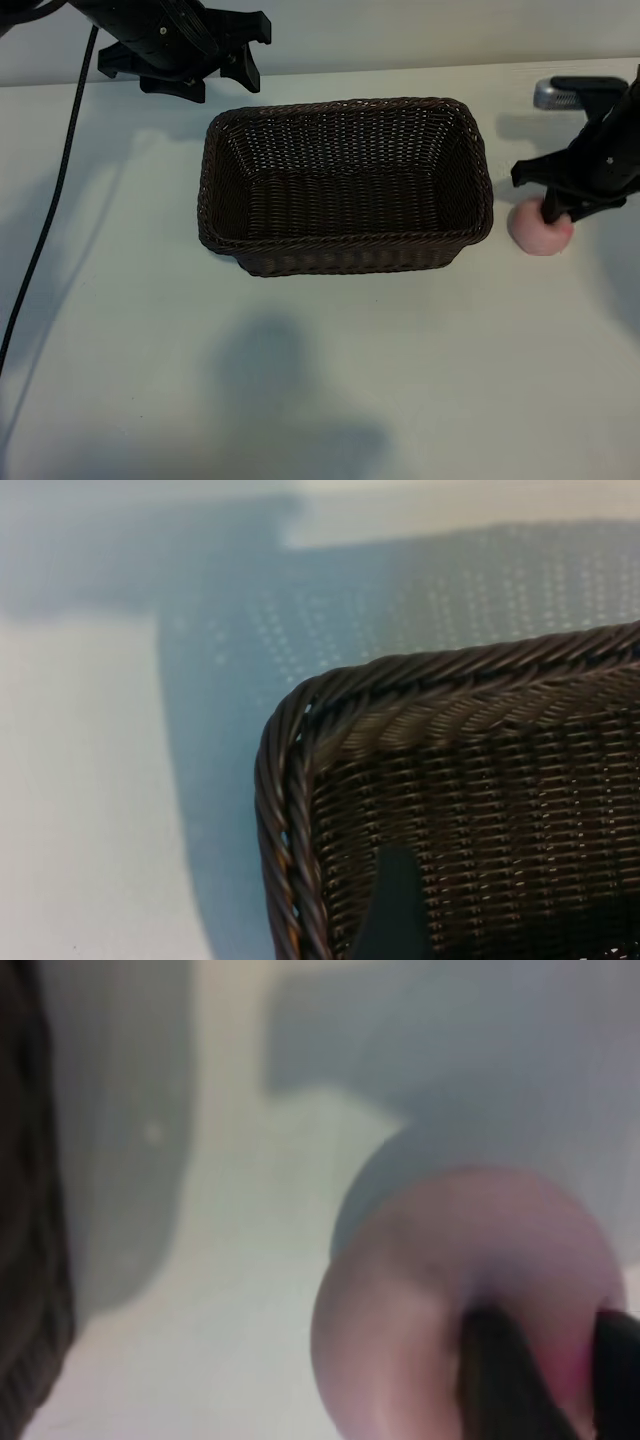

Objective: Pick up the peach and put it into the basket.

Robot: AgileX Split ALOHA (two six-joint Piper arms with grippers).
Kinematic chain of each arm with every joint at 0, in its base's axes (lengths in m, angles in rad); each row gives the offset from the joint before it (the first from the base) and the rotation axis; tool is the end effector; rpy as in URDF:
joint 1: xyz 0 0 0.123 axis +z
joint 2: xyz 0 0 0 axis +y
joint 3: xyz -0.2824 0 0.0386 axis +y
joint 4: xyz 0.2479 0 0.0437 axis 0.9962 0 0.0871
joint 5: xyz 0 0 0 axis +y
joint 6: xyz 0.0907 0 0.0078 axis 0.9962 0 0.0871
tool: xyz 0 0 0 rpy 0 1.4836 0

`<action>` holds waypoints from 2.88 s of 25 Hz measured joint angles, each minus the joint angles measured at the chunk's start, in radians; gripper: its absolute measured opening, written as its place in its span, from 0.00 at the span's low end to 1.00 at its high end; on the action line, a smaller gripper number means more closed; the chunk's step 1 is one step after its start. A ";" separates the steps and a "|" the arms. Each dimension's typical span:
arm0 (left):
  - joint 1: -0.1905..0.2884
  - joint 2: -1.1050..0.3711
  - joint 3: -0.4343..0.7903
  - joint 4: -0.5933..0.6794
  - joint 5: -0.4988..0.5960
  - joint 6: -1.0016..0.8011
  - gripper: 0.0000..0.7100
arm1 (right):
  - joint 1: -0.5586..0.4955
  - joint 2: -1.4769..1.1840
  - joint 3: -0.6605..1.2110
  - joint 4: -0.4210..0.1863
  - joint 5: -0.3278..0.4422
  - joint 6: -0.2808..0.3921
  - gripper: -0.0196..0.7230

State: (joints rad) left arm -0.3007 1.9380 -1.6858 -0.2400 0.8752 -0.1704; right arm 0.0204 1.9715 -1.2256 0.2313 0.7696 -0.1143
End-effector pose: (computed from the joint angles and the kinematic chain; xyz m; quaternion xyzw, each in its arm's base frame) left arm 0.4102 -0.1446 0.2766 0.0125 0.9593 -0.1665 0.2277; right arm 0.3709 0.0221 0.1430 0.0101 0.9937 0.0826 0.0747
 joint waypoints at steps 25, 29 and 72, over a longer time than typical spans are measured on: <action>0.000 0.000 0.000 0.000 -0.001 0.000 0.84 | 0.174 -0.076 -0.508 -0.031 0.391 0.078 0.08; 0.000 0.000 0.000 0.000 -0.001 0.000 0.84 | 0.279 -0.075 -0.510 -0.026 0.386 0.084 0.08; 0.000 0.000 0.000 -0.001 -0.003 0.000 0.84 | 0.281 0.170 -0.860 -0.085 0.452 0.075 0.72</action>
State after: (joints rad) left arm -0.3007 1.9380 -1.6858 -0.2407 0.8724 -0.1701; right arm 0.3015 2.1416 -2.0853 0.1464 1.2216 -0.0395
